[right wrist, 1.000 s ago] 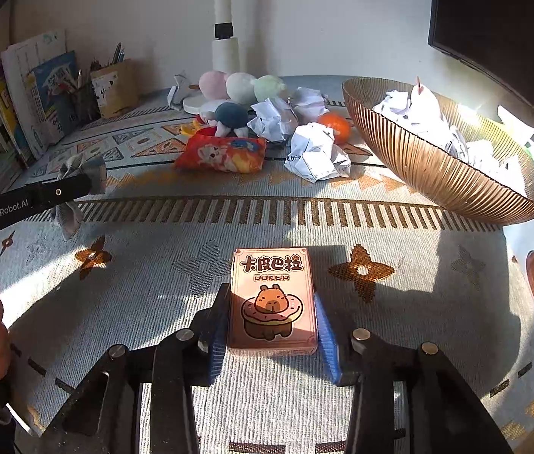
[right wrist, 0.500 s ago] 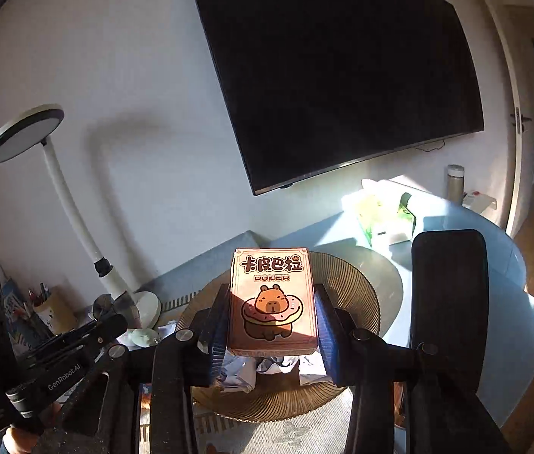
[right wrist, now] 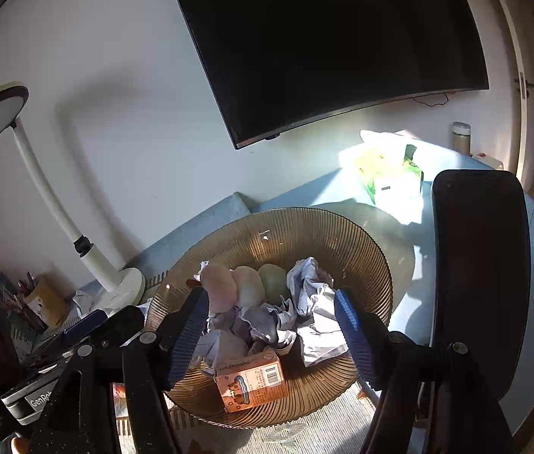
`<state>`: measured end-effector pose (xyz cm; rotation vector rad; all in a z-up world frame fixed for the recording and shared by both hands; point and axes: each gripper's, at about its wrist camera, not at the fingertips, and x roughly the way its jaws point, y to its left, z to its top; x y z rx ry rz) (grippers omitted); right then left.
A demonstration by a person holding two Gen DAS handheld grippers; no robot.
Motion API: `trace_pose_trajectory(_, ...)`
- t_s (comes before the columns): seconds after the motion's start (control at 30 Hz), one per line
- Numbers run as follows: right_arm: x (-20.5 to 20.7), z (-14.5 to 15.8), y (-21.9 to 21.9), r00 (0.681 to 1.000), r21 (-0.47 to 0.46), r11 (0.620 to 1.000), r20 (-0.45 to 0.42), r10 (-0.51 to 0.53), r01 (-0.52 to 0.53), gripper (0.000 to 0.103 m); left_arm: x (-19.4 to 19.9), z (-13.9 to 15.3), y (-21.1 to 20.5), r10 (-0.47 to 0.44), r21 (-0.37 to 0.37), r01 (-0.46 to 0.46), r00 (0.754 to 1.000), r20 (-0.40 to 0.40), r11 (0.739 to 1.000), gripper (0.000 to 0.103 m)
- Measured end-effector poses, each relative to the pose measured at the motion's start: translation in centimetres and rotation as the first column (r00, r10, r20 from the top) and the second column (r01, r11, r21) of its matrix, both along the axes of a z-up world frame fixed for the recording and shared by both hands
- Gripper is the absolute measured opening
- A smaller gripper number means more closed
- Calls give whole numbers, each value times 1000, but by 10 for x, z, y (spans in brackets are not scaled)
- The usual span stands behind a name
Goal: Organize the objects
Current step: 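Carry the plaid bow and capybara box over the golden bowl and open both tools, then move both tools back over the desk toward the red bag and paper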
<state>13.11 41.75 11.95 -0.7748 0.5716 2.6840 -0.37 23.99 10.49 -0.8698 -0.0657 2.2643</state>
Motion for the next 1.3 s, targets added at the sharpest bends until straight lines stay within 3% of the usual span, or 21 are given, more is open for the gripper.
trace_pose_trajectory(0.13,4,6,-27,997,3,997,-28,78,-78,67,9,8,-43,71,19,-71,997,-7,997,96)
trace_pose_trajectory(0.3,5,23,-90,978,121,973,-56,203,-195,68,20,39,-113,195,43,-192,977,-86,980,97)
trace_pose_trajectory(0.33,5,25,-103,970,131,966,-63,233,-224,69,23,46,-128,226,61,-221,969,-102,973,102)
trace_pose_trajectory(0.43,1,17,-136,946,121,945,-74,314,-304,93,38,51,-172,310,96,-299,941,-136,949,102)
trace_pose_trajectory(0.53,-6,-10,-166,923,121,920,-59,380,-372,95,47,21,-208,397,55,-394,907,-141,918,102)
trace_pose_trajectory(0.63,-16,-45,-191,914,154,903,-9,406,-400,95,32,-28,-231,452,-44,-455,890,-61,889,102)
trace_pose_trajectory(0.77,-21,-71,-199,935,209,913,16,355,-350,95,24,-81,-256,465,-34,-464,881,83,885,102)
trace_pose_trajectory(0.83,-27,-80,-192,942,190,923,40,333,-334,95,21,-83,-258,443,-24,-444,888,125,896,102)
trace_pose_trajectory(0.9,-32,-85,-184,948,153,936,61,313,-318,95,21,-82,-260,440,3,-443,891,109,897,102)
trace_pose_trajectory(0.93,-34,-87,-182,952,147,941,71,296,-304,95,19,-86,-259,449,-18,-451,884,132,892,102)
trace_pose_trajectory(1.0,-37,-90,-183,955,153,944,103,280,-293,95,13,-94,-259,412,-17,-418,886,211,908,102)
trace_pose_trajectory(1.2,-40,-95,-216,943,312,893,183,277,-323,95,10,-100,-260,409,-16,-419,876,257,908,102)
trace_pose_trajectory(1.3,-42,-97,-221,938,333,880,201,283,-338,96,10,-100,-259,417,-25,-425,873,253,905,102)
